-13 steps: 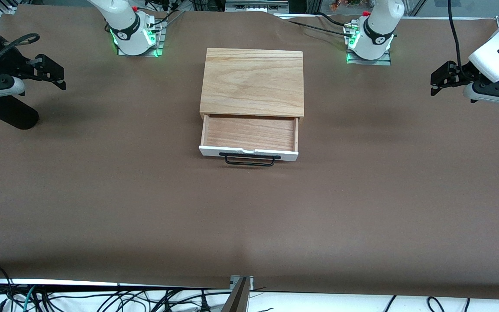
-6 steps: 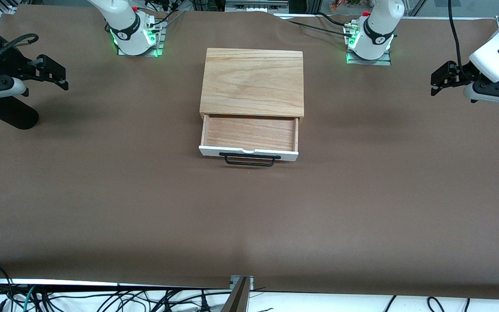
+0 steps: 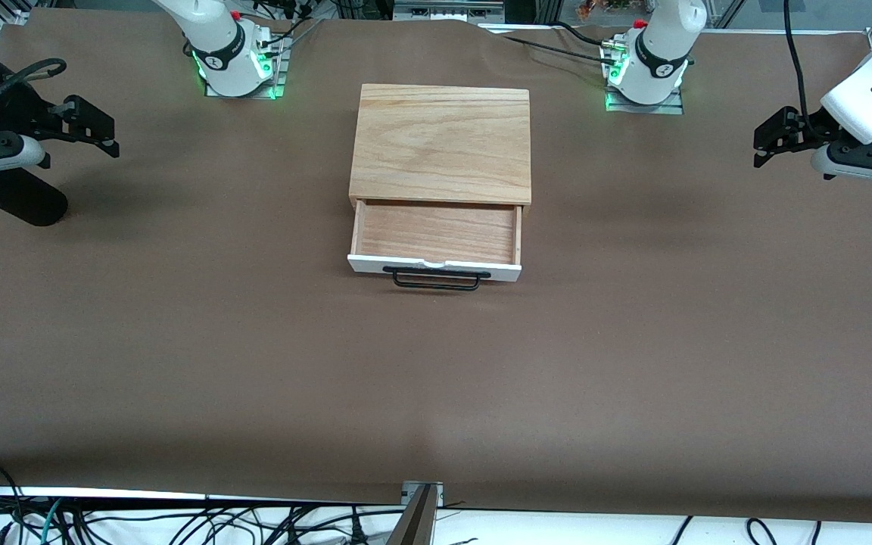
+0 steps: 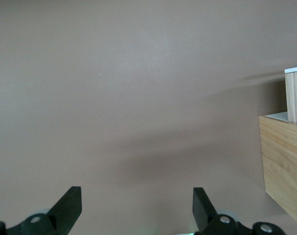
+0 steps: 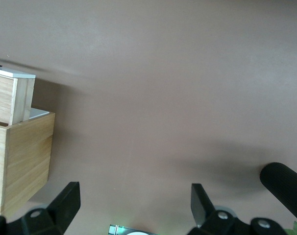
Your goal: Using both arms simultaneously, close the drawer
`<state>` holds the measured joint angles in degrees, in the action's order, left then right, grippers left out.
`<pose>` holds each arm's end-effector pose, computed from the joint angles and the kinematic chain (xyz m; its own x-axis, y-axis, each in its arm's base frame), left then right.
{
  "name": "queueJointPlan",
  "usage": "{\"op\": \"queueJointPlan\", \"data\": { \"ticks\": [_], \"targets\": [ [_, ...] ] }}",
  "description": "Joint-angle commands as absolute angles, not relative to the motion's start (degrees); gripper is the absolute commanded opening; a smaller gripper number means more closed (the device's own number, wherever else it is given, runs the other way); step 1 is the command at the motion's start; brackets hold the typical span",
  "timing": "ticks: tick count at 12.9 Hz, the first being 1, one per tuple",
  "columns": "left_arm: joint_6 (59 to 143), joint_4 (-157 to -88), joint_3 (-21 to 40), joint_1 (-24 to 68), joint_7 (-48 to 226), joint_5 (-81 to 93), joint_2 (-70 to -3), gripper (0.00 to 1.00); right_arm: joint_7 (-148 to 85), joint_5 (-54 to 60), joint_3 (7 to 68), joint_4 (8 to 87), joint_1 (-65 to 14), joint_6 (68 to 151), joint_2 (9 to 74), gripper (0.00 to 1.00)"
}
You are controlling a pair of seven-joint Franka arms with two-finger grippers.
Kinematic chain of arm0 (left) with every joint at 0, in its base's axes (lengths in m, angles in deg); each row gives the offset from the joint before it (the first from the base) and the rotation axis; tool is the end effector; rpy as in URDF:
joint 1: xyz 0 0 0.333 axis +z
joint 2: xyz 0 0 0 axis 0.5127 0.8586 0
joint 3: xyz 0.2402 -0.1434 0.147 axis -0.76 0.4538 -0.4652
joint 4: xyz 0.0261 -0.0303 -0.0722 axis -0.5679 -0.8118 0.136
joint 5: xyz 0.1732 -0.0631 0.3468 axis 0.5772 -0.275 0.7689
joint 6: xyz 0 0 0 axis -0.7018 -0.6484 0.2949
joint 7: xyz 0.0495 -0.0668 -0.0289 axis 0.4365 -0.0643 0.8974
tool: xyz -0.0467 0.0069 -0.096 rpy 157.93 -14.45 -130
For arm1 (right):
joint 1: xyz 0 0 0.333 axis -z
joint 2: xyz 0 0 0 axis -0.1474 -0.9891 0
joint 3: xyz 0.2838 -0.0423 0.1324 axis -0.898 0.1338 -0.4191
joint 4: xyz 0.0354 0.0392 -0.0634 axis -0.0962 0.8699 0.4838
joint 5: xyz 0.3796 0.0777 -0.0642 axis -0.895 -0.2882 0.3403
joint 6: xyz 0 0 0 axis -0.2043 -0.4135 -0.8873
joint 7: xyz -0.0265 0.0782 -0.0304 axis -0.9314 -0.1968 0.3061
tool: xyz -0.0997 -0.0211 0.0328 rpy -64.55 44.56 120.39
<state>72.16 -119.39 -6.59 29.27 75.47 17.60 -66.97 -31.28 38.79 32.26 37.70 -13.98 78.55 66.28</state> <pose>0.5236 -0.0312 0.6133 0.9804 -0.1867 -0.0628 -0.1893 -0.9812 -0.0377 0.5363 0.0529 0.6330 0.9812 0.1832 -0.0614 0.1822 -0.9830 -0.0216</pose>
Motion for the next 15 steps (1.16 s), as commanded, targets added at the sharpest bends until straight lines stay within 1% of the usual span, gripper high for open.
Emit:
{"op": "queueJointPlan", "data": {
  "ticks": [1,12,15],
  "targets": [
    [71.29,-118.96,-6.46,29.79,74.42,18.27,-67.11,1.00,-30.72,37.95,32.29,36.92,-13.84,77.79,66.19,1.00],
    [71.20,-118.96,-6.38,29.79,74.24,18.27,-66.85,1.00,-30.72,37.95,32.38,37.45,-13.84,77.61,66.19,1.00],
    [70.24,-118.96,-6.29,29.70,74.24,18.27,-65.44,1.00,-30.72,37.95,32.29,37.45,-13.84,77.70,66.19,1.00]
  ]
}}
